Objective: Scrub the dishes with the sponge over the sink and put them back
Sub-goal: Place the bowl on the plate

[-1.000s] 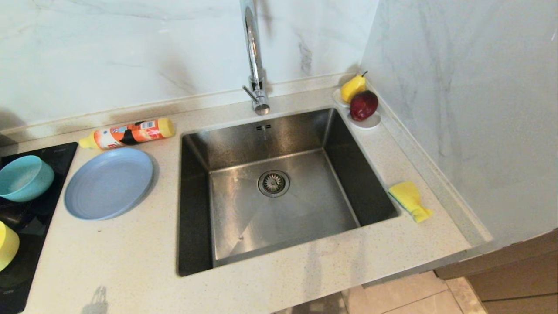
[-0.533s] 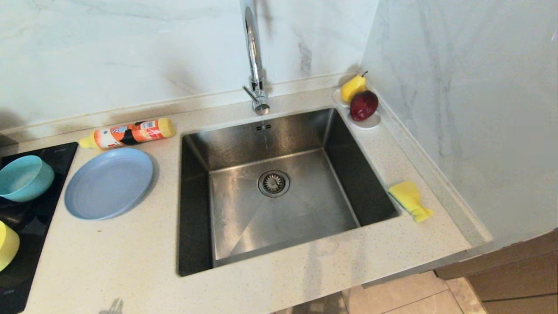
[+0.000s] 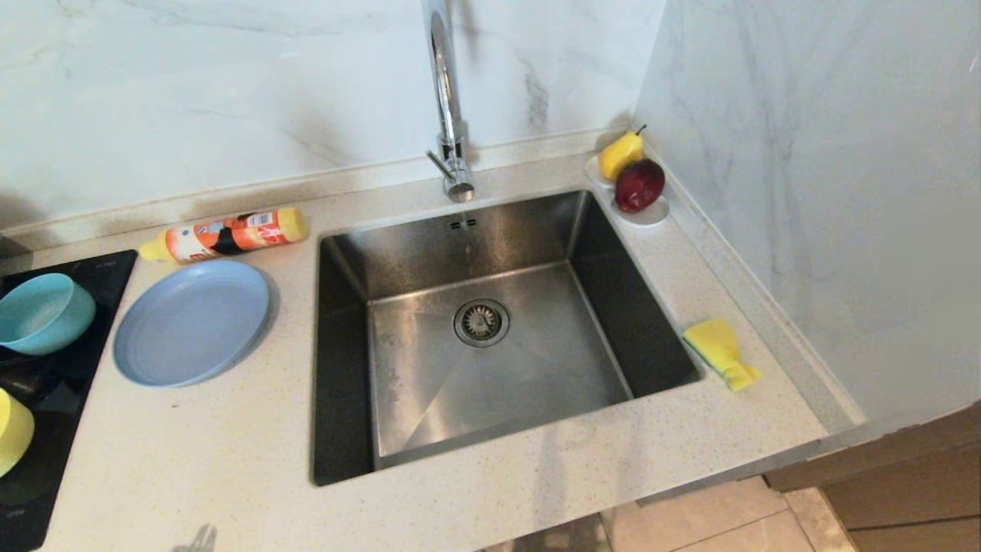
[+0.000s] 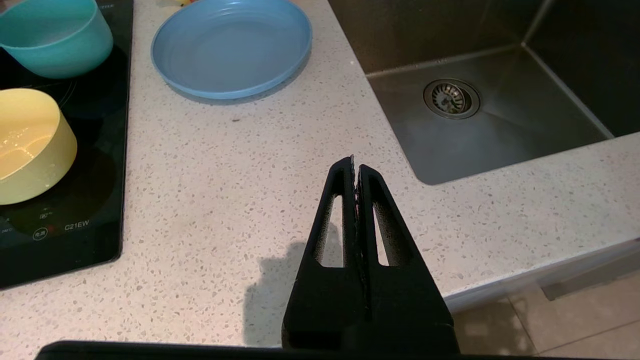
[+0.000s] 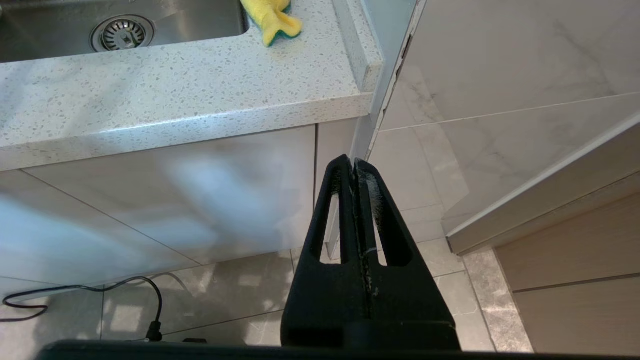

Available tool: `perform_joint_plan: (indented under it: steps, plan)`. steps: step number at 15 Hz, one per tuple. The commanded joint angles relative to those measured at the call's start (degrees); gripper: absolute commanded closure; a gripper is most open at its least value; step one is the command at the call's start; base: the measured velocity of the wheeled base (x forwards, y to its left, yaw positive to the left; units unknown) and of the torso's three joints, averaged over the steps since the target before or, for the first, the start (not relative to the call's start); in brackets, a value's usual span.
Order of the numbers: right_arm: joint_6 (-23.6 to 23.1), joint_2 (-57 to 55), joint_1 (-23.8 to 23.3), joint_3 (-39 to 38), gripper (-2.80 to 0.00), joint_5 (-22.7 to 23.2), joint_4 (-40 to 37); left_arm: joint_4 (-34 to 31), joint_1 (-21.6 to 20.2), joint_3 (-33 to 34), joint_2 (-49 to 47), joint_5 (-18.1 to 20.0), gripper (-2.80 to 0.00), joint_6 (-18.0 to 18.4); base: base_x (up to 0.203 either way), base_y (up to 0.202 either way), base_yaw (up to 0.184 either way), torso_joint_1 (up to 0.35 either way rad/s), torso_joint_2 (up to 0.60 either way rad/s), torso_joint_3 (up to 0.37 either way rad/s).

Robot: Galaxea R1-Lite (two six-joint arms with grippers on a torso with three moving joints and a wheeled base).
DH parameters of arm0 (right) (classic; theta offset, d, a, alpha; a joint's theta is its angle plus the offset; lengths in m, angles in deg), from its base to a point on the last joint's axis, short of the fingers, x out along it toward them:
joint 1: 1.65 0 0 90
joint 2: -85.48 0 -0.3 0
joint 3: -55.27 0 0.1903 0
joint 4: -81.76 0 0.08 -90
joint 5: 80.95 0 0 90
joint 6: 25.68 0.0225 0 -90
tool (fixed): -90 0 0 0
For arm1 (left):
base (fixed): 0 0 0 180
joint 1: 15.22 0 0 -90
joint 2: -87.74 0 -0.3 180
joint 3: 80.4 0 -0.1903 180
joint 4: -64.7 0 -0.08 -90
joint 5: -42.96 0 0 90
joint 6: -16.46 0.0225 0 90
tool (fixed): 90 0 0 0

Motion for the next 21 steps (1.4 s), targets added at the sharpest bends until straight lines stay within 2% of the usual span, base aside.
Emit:
perform_joint_plan:
  steps: [1,21]
  plan:
    - [-0.02,-0.09,0.00,-0.01,0.00,0.03,0.01,0.14,0.05,2.29,-0.16,-0.06,0.00,0.00,0.000,0.000,0.000,0.000,0.00,0.000]
    - [-0.02,-0.09,0.00,-0.01,0.00,0.03,0.01,0.15,0.07,2.29,-0.16,-0.06,0.00,-0.09,0.000,0.000,0.000,0.000,0.00,0.000]
